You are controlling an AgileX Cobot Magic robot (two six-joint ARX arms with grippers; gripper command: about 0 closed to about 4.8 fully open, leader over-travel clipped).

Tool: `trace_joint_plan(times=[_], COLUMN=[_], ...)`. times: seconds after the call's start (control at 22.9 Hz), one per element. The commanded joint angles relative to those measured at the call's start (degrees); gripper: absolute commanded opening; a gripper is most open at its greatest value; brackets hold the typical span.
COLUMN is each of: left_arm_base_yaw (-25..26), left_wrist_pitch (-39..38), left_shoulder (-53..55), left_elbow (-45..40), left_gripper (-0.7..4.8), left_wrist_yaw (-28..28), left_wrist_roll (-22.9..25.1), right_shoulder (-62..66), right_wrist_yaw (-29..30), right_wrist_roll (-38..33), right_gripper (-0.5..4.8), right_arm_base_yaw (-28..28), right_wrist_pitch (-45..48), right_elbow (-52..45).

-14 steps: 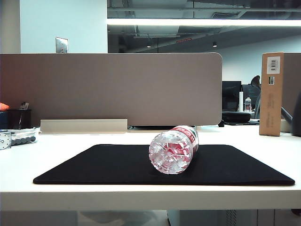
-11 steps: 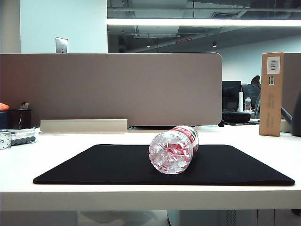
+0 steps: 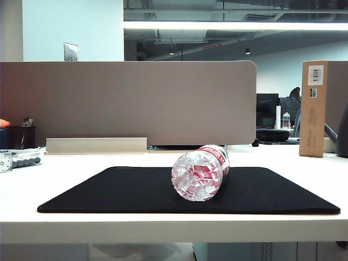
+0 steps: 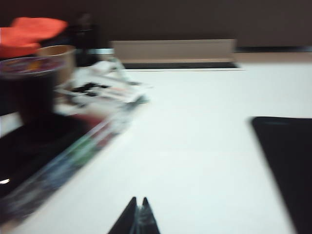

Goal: Stand the plastic bottle up on the black mouse pad.

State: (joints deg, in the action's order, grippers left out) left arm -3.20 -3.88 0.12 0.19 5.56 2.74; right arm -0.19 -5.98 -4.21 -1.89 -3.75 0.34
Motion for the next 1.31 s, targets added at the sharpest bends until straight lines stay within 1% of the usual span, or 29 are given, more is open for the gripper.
trace_joint_plan(times=[0.04, 0.22, 0.31, 0.39, 0.44, 0.48, 0.52, 0.57, 0.66, 0.7, 0.74, 0.79, 0.83, 0.87, 1.01, 1.05, 1.09, 1.14, 1.18, 1.22, 1.27, 1.31], left_arm_base_yaw=[-8.35, -15.3, -17.75, -21.46, -23.47, -25.27, -27.5, -29.53, -31.54, -33.4, -34.1, -35.39, -35.82, -36.15, -36.11, -36.11, -36.11, -36.11, -36.11, -36.11, -36.11, -36.11], left_wrist_pitch=[0.55, 0.57, 0.57, 0.55, 0.55, 0.46, 0.13, -0.15, -0.15, -0.15, -0.15, -0.17, -0.2, -0.17, -0.26, -0.26, -0.28, -0.28, -0.31, -0.28, -0.31, -0.28], left_shoulder=[0.04, 0.07, 1.2, 3.91, 5.16, 5.84, 6.21, 6.19, 6.19, 6.19, 6.19, 6.21, 6.19, 6.19, 6.19, 6.19, 6.19, 6.19, 6.19, 6.19, 6.19, 6.19], left_elbow=[0.26, 0.26, 0.26, 0.26, 0.26, 0.26, 0.26, 0.26, 0.26, 0.26, 0.26, 0.26, 0.26, 0.26, 0.26, 0.26, 0.26, 0.26, 0.26, 0.26, 0.26, 0.26], left_gripper=[-0.04, -0.04, -0.04, -0.04, -0.04, -0.04, -0.04, -0.04, -0.04, -0.04, -0.04, -0.04, -0.04, -0.04, -0.04, -0.04, -0.04, -0.04, -0.04, -0.04, -0.04, -0.04], left_wrist_yaw=[-0.31, -0.5, -0.42, -0.42, -0.42, -0.42, -0.42, -0.42, -0.42, -0.42, -0.42, -0.44, -0.44, -0.42, -0.42, -0.42, -0.42, -0.42, -0.42, -0.39, -0.44, -0.42], left_wrist_roll=[-0.17, -0.17, -0.17, -0.17, -0.17, -0.17, -0.17, -0.17, -0.17, -0.17, -0.17, -0.17, -0.17, -0.17, -0.17, -0.17, -0.17, -0.17, -0.17, -0.17, -0.17, -0.17], right_shoulder=[0.07, 0.07, 0.07, 0.07, 0.07, 0.07, 0.09, 0.31, 0.44, 1.22, 2.03, 5.03, 7.34, 12.02, 31.78, 36.44, 44.24, 49.31, 57.07, 61.94, 69.66, 75.14], right_wrist_yaw=[3.39, 10.21, 14.14, 19.98, 22.29, 22.95, 22.67, 22.6, 22.53, 22.58, 22.6, 23.08, 23.93, 25.99, 31.76, 32.2, 33.62, 35.12, 37.86, 38.47, 38.34, 37.79], right_wrist_roll=[-7.37, -16.06, -18.43, -19.69, -21.81, -24.96, -31.39, -35.63, -37.88, -39.6, -39.89, -40.26, -40.5, -40.63, -42.03, -41.68, -40.19, -40.26, -40.22, -40.15, -38.66, -37.27], right_gripper=[-0.01, -0.01, -0.01, -0.01, -0.01, -0.01, -0.01, -0.01, -0.01, -0.01, -0.01, -0.01, -0.01, -0.01, 0.0, 0.05, 0.87, 1.63, 2.74, 3.22, 3.74, 3.98], right_arm_base_yaw=[-0.07, -0.07, -0.07, -0.07, -0.07, -0.07, -0.04, -0.04, -0.07, -0.07, -0.07, -0.09, -0.09, -0.11, -1.05, -1.95, -3.63, -4.81, -6.73, -8.39, -11.58, -13.53], right_wrist_pitch=[1.03, 2.01, 2.75, 5.2, 7.06, 8.48, 8.68, 8.48, 7.89, 5.84, 4.37, 0.66, -1.05, -2.1, -4.22, -4.15, -4.22, -4.46, -5.81, -7.21, -9.81, -12.55], right_elbow=[-0.15, -0.15, -0.15, -0.13, -0.13, 0.0, 0.92, 2.4, 4.44, 7.21, 8.68, 12.22, 14.23, 17.18, 29.2, 31.67, 35.85, 38.62, 43.28, 46.47, 51.74, 55.8])
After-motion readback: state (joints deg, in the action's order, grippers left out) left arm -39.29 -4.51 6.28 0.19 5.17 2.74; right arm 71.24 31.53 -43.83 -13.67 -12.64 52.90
